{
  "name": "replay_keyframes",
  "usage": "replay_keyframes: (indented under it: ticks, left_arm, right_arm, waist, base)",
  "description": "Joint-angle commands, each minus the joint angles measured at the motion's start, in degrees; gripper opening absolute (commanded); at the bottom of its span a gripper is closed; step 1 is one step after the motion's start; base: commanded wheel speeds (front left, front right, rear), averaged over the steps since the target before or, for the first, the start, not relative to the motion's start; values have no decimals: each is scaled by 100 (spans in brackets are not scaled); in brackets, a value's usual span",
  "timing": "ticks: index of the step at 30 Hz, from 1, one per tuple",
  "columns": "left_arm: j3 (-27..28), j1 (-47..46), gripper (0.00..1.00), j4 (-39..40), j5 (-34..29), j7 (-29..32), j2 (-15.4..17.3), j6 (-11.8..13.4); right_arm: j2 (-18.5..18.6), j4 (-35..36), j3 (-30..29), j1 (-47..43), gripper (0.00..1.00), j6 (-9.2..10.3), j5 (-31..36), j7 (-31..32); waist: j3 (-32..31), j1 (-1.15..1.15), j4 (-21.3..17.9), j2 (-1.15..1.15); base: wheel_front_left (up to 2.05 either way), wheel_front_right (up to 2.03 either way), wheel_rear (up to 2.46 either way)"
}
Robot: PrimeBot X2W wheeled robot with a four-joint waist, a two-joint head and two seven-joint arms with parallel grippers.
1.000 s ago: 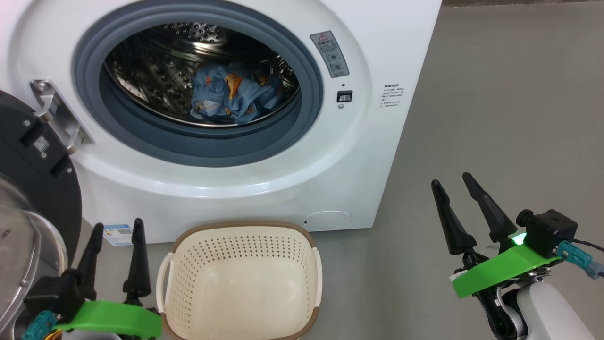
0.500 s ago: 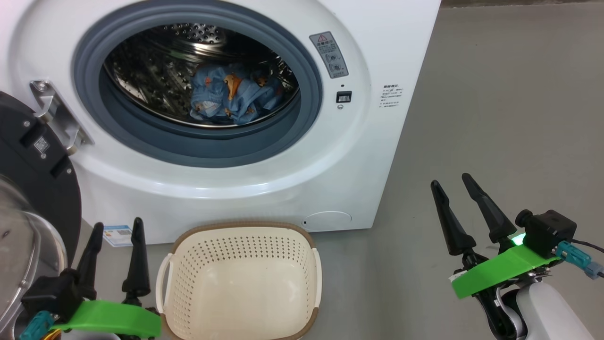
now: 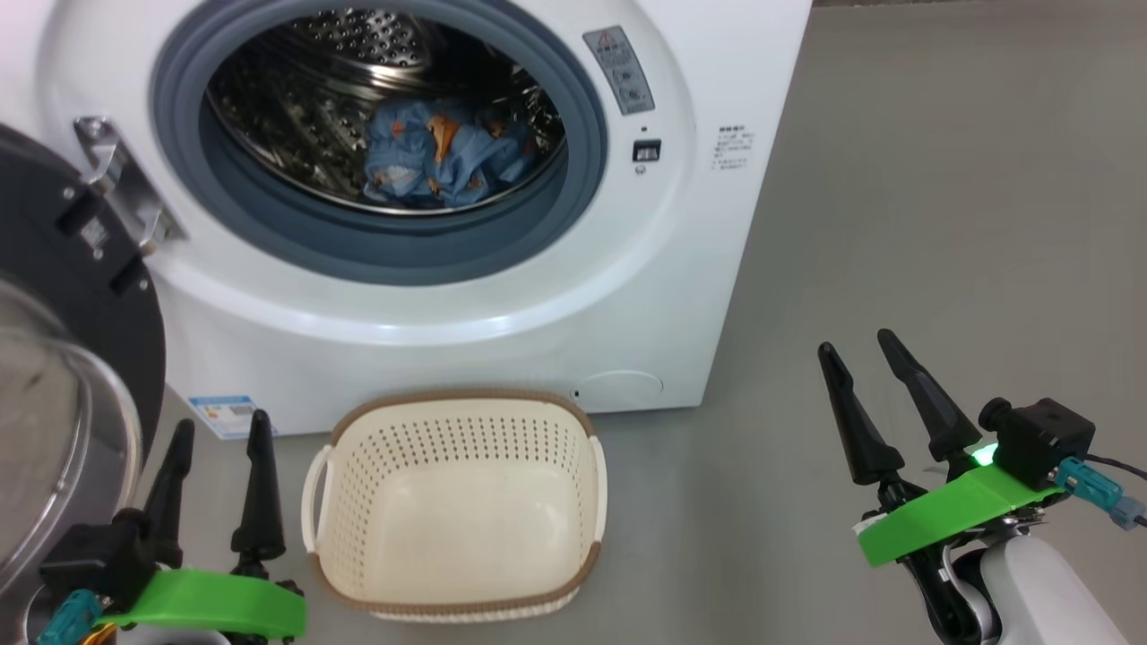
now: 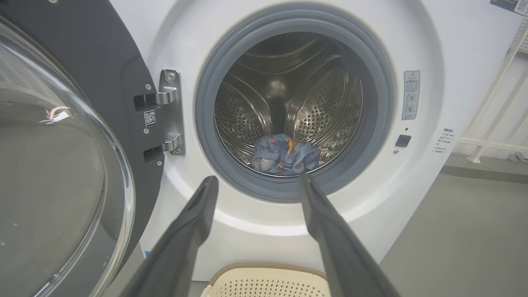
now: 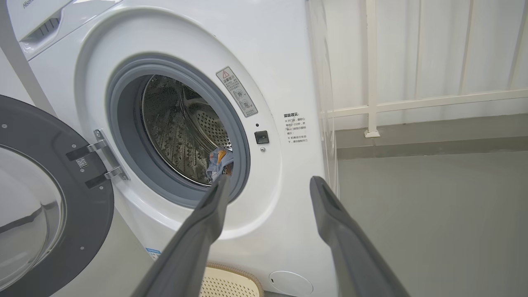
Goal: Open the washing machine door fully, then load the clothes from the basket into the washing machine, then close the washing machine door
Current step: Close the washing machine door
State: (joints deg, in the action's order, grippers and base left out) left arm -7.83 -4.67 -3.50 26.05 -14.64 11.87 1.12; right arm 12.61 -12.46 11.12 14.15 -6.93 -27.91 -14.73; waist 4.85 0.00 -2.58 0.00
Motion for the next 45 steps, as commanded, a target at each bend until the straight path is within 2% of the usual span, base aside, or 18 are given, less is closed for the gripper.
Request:
replay_keyframes:
  ticks: [1, 12, 35, 40, 45]
  left_arm:
    - [240, -115, 100, 134, -58, -36, 99, -53]
    - [258, -113, 100, 69, -114, -36, 60, -93]
    - [265, -101, 100, 17, -169, -36, -11, -97]
    - [237, -129, 100, -61, -154, -36, -41, -90]
    - [270, -100, 100, -190, -218, -36, -58, 51]
  right_arm:
    - [16, 114, 114, 37, 100, -56, -16, -27]
    - [1, 112, 109, 14, 100, -56, -19, -27]
    - [38, 109, 142, 8, 100, -56, -18, -27]
    - [70, 93, 162, -10, 100, -56, -31, -27]
    - [95, 71, 224, -14, 100, -56, -55, -27]
  waist:
    - [0, 0, 0, 0]
    - [-21, 0, -6, 0]
    - [-31, 0, 70, 0]
    - [-44, 0, 223, 0]
    - [-103, 0, 509, 0]
  base:
    - [-198, 198, 0]
    - [-116, 116, 0]
    - [-1, 1, 0]
    - [0, 0, 0]
    - [0, 0, 0]
